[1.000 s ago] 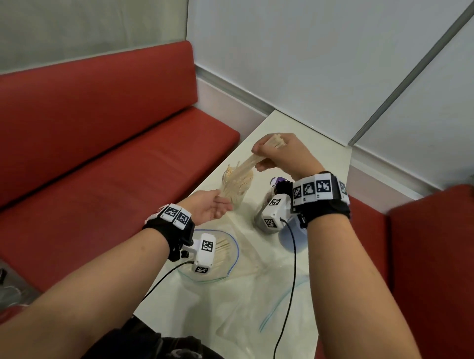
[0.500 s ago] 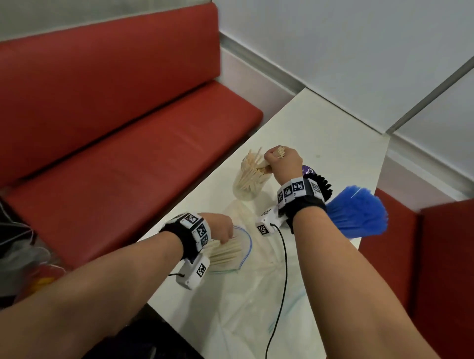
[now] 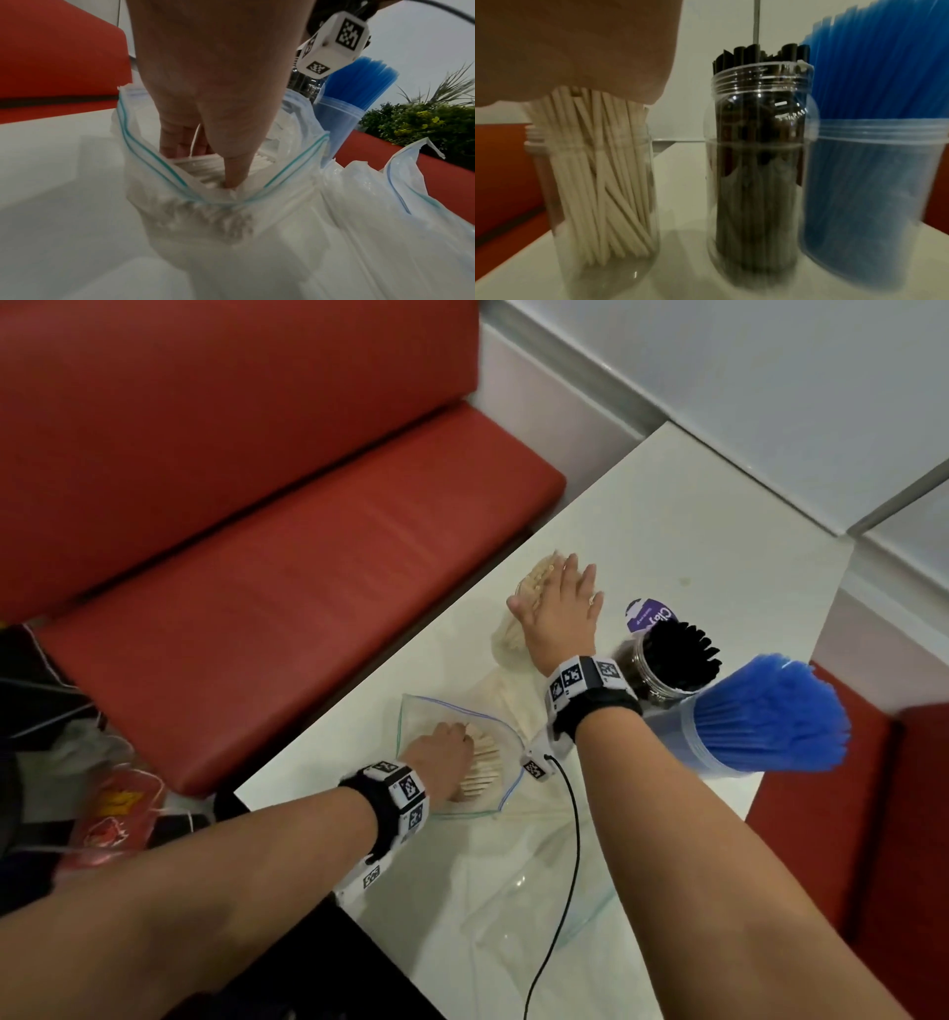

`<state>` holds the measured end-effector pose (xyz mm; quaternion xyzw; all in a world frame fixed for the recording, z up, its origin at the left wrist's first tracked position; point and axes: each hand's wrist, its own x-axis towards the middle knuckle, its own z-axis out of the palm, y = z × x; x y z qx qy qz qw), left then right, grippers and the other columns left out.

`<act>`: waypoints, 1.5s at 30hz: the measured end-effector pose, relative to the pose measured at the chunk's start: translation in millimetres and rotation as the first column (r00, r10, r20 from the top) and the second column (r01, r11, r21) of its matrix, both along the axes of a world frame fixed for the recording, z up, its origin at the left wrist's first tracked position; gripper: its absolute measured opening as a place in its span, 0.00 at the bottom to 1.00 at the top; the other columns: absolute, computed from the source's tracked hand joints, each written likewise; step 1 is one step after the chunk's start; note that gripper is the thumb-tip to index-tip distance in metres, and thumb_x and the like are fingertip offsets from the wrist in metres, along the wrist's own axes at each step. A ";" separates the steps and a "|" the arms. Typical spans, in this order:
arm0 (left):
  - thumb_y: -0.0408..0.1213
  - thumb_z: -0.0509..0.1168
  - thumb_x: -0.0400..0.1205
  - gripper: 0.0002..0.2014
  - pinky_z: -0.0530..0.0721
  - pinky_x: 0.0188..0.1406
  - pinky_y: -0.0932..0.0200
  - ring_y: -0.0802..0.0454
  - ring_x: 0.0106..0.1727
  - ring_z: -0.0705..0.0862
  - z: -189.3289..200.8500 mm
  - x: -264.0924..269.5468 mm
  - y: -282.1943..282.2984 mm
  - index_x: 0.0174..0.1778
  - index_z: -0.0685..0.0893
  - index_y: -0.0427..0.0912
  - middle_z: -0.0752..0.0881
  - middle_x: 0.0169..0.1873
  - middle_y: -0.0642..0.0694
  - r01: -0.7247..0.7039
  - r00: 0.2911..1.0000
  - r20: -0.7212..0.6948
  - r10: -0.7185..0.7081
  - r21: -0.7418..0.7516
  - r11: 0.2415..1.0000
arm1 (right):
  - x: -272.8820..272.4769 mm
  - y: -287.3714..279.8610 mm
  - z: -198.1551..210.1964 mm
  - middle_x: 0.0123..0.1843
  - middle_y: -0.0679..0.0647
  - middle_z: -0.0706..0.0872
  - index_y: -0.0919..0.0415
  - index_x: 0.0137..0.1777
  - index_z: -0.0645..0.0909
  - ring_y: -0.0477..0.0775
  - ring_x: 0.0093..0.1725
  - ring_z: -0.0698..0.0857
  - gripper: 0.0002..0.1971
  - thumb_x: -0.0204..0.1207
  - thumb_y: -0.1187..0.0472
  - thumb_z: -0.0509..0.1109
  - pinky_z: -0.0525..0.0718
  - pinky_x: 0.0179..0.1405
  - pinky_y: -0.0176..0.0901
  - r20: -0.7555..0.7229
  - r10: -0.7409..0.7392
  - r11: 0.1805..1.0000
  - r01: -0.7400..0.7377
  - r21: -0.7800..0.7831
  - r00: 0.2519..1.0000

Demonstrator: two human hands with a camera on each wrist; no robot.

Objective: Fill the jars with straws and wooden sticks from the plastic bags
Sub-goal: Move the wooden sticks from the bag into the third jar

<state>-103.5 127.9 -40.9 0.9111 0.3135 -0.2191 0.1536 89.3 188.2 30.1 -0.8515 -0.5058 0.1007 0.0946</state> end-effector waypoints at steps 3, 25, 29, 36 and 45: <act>0.27 0.58 0.83 0.19 0.80 0.59 0.47 0.39 0.67 0.76 -0.8 -2.8 2.0 0.71 0.72 0.34 0.74 0.68 0.36 0.041 0.999 -0.036 -0.041 -0.001 0.999 | 0.9 2.3 1.4 0.91 0.62 0.42 0.61 0.90 0.43 0.68 0.89 0.37 0.39 0.89 0.40 0.53 0.38 0.86 0.70 -0.012 -0.006 0.999 0.007 0.053 1.000; 0.27 0.54 0.87 0.16 0.81 0.59 0.51 0.44 0.65 0.83 57.6 2.9 15.6 0.65 0.82 0.39 0.84 0.64 0.43 0.040 0.986 -0.165 -0.031 0.051 0.998 | -43.8 -36.6 25.1 0.84 0.59 0.71 0.59 0.83 0.68 0.56 0.86 0.63 0.24 0.87 0.63 0.56 0.56 0.87 0.59 -0.251 0.076 0.848 0.070 0.525 0.965; 0.31 0.53 0.88 0.16 0.77 0.62 0.52 0.45 0.68 0.81 99.1 4.9 20.8 0.67 0.82 0.39 0.83 0.66 0.43 0.160 0.966 -0.225 -0.129 0.123 0.979 | -91.8 -99.9 22.6 0.73 0.51 0.83 0.50 0.77 0.75 0.43 0.71 0.80 0.33 0.73 0.74 0.56 0.77 0.72 0.43 -0.607 0.244 0.952 -0.067 0.298 0.756; 0.35 0.55 0.88 0.16 0.77 0.65 0.50 0.42 0.68 0.81 190.2 5.8 27.2 0.67 0.82 0.36 0.83 0.65 0.40 0.215 0.962 -0.198 -0.186 0.138 0.967 | -123.3 -129.3 17.9 0.79 0.60 0.77 0.50 0.78 0.73 0.60 0.80 0.72 0.30 0.77 0.59 0.76 0.67 0.81 0.59 -0.597 0.131 0.991 -0.100 0.084 0.792; 0.64 0.63 0.80 0.24 0.66 0.24 0.59 0.57 0.27 0.79 301.2 20.1 37.0 0.28 0.84 0.48 0.80 0.20 0.53 0.105 0.877 0.456 -0.154 0.131 0.986 | -113.7 -127.3 79.4 0.22 0.48 0.70 0.50 0.23 0.70 0.49 0.24 0.68 0.23 0.77 0.53 0.75 0.68 0.27 0.42 -0.793 0.130 0.849 0.346 0.399 0.595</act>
